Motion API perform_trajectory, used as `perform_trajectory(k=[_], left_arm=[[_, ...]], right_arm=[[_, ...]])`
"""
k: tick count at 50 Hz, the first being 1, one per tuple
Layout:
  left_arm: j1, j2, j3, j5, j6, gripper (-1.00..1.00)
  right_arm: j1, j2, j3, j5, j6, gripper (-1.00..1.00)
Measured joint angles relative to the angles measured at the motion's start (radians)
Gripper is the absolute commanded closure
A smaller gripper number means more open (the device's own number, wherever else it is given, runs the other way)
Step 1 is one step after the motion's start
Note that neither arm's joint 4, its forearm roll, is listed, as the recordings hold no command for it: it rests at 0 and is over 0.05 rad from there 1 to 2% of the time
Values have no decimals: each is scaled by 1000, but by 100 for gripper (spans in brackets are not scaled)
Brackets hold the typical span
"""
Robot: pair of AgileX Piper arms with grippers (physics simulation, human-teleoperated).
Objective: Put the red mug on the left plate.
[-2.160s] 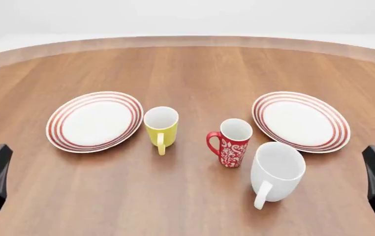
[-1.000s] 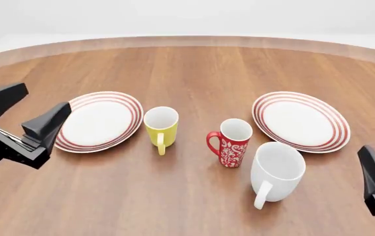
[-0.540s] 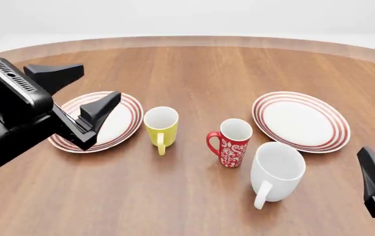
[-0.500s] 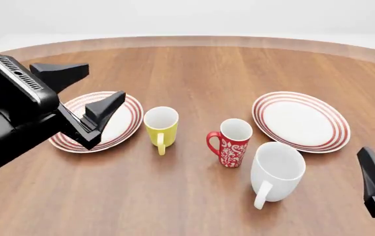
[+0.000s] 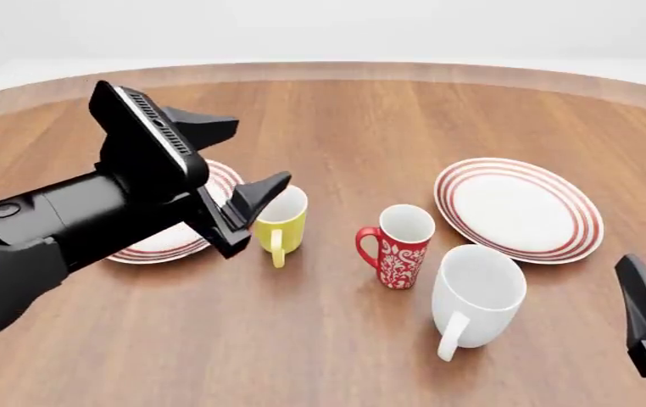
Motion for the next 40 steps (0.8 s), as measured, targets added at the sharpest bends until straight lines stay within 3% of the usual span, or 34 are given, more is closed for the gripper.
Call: perform_trajectory(k=[40], left_arm=[[-108,295,-158,64,17,-100]], right_arm=[[8,-14,-2,14,-4,-100]])
